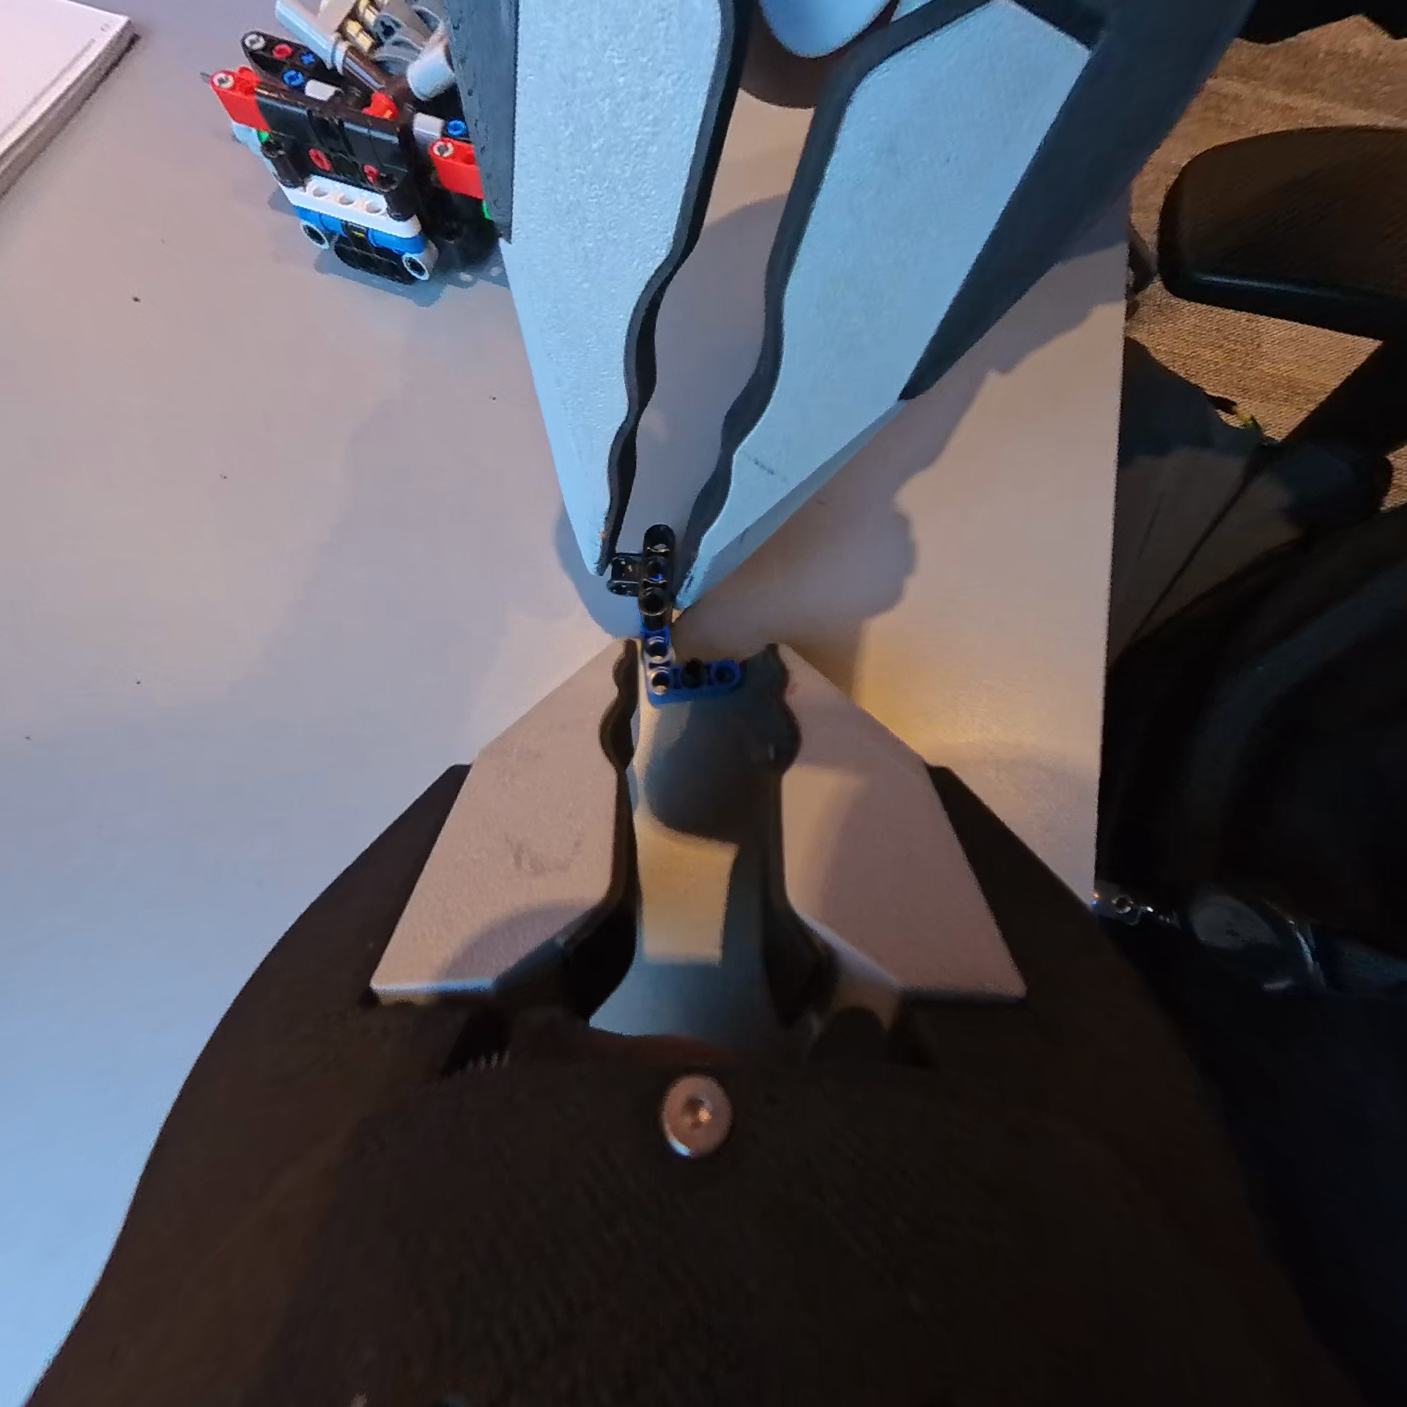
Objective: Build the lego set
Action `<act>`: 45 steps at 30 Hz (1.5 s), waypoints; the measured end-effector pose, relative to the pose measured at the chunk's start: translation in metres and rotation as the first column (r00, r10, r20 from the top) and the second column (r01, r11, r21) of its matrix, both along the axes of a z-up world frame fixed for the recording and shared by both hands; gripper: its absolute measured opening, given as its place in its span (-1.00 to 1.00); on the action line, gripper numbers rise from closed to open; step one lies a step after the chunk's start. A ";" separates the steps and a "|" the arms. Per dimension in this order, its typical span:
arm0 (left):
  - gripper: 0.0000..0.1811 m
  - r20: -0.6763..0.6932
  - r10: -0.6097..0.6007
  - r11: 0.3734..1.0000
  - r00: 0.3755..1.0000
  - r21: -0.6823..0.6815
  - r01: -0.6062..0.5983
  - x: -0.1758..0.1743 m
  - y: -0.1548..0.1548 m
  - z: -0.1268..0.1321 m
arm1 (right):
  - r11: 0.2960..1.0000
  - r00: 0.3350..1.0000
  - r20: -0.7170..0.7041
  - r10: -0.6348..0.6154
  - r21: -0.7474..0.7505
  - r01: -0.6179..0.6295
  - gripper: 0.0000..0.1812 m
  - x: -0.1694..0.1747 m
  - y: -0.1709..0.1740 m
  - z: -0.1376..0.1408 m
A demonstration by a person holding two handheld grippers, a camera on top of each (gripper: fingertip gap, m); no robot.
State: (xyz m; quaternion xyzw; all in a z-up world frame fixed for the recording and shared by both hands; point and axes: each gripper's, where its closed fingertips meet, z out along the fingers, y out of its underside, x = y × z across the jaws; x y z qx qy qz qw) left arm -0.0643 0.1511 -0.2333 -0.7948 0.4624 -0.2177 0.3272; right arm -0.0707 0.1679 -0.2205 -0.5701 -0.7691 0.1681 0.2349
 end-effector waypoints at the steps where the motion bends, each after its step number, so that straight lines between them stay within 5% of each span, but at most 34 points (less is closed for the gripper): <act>1: -0.66 0.005 0.000 1.000 1.000 -0.004 0.000 0.000 0.000 0.000 | 1.000 1.000 0.002 0.010 0.002 -0.010 -0.87 0.000 0.000 0.000; 7: -0.64 0.040 -0.007 1.000 0.999 0.012 0.007 -0.004 0.004 0.011 | 0.997 0.998 0.014 0.064 0.044 -0.065 -0.87 0.002 0.000 0.001; 14: -0.94 0.058 0.009 0.999 0.998 0.045 -0.012 -0.001 0.011 0.018 | 0.994 0.995 0.021 0.101 0.050 -0.102 -0.87 0.000 0.000 0.000; 45: -0.94 0.024 0.008 0.997 1.000 0.074 -0.010 0.003 0.017 0.011 | 0.989 0.991 0.040 0.131 0.065 -0.133 -0.87 0.002 0.004 0.000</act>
